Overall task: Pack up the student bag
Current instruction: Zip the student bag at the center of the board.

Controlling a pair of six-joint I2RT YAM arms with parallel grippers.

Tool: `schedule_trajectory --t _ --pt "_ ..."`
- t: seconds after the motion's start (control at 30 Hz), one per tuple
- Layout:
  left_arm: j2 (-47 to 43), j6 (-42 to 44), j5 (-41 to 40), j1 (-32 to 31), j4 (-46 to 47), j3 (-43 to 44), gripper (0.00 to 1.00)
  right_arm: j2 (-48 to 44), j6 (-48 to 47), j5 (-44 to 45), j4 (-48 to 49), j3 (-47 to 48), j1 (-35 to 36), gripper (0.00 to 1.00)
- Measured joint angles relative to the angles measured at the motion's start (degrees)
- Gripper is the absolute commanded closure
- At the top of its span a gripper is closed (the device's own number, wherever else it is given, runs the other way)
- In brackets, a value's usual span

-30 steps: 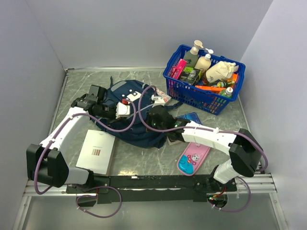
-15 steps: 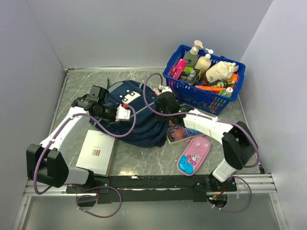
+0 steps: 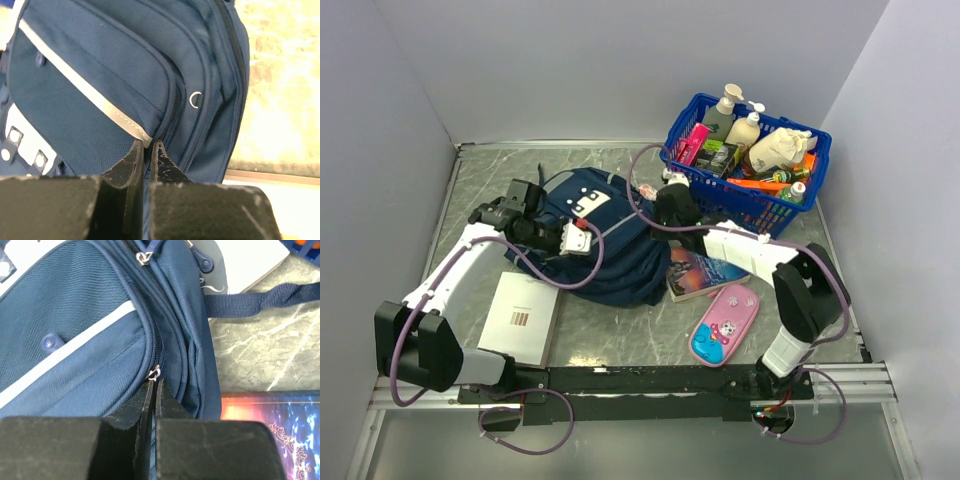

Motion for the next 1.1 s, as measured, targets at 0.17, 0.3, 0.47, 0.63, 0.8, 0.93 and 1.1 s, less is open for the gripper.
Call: schedule_trajectory --t 0.17,0.3,0.47,0.63,0.8,0.93,1.1 --pt "0.44 -2.82 1.14 5.44 -0.46 0.61 0.22 -5.49 0.22 1.29 4.20 -7.58 3.08 1.00" --pt "1.55 -6.67 4.59 8.39 -1.77 6.16 0.14 -9.14 1.07 1.60 5.53 -12.11 5.38 1.00" --pt "-5.57 -20.28 7.39 -5.01 1.64 5.77 0.17 -9.84 2.91 0.70 8.26 -15.17 5.51 1.00" --pt "-12.81 -37.03 -0.79 -23.41 17.18 -4.66 0.17 -11.21 3.96 -0.74 9.18 -15.56 5.40 1.00" --pt "-8.94 -49.62 -16.94 -27.21 30.25 -13.22 0.19 -13.33 5.20 -2.73 9.86 -16.35 5.33 1.00" --pt "-5.38 -56.74 -28.24 -27.50 37.81 -15.45 0.18 -13.68 5.81 -3.96 10.34 -16.48 5.18 1.00" --pt "-4.24 -60.61 -35.67 -27.56 45.90 -15.45 0.19 -13.68 6.10 -4.81 10.71 -16.65 5.16 1.00"
